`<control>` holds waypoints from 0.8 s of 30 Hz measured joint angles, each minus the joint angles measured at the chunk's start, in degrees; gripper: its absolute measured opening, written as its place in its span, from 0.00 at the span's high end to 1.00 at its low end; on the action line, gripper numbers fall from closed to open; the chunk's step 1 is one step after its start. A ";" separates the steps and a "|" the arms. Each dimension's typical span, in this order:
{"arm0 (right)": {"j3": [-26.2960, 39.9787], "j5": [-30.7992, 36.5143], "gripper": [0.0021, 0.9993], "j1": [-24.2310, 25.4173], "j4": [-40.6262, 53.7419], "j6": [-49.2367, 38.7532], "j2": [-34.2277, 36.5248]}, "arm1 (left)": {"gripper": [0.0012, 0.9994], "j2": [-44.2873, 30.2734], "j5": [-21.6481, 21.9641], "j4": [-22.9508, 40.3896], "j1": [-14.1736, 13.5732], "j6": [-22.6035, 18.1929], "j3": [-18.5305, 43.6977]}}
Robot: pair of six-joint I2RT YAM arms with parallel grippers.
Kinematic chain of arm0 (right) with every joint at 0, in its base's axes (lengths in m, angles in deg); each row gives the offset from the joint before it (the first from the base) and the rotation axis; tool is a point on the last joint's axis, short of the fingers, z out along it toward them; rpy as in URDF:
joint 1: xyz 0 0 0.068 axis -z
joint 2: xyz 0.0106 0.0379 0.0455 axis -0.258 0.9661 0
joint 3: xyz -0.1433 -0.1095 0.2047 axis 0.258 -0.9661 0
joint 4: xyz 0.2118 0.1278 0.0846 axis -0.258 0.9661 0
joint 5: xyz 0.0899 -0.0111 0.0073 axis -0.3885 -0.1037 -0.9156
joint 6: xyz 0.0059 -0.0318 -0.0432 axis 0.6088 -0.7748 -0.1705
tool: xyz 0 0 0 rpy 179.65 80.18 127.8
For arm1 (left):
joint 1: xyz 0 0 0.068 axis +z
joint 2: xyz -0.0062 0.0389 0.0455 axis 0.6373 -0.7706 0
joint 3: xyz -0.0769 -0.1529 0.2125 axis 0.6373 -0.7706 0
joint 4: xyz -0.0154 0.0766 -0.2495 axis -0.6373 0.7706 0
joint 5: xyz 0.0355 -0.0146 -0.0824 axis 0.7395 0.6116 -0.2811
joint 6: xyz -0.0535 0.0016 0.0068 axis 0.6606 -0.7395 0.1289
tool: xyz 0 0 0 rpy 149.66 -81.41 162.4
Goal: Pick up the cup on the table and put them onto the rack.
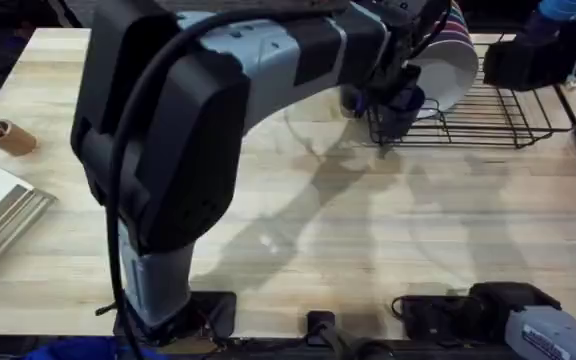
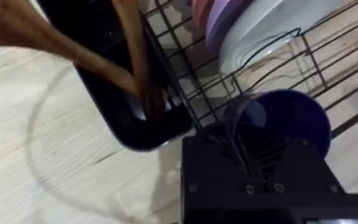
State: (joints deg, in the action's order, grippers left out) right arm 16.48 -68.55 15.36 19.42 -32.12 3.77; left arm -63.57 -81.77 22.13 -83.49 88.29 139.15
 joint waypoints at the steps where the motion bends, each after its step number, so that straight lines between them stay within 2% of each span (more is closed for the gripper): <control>1: 0.00 0.00 0.00 0.00 -0.01 0.00 0.18 | 0.96 -0.09 -0.02 -0.10 -0.01 0.02 0.12; 13: 0.00 0.00 0.00 0.00 0.00 0.00 1.29 | 0.95 -0.09 0.00 -0.13 -0.07 0.22 0.15; 17: 0.00 0.00 0.00 0.00 0.00 0.00 1.29 | 0.89 -0.11 0.18 0.00 -0.13 0.22 0.15; 24: 0.00 0.00 0.00 0.00 0.00 0.00 1.29 | 0.84 -0.10 0.17 -0.07 -0.24 0.22 0.15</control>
State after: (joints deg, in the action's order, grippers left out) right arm 16.48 -68.55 15.36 19.42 -32.12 5.06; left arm -63.68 -81.59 22.07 -83.73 88.50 139.30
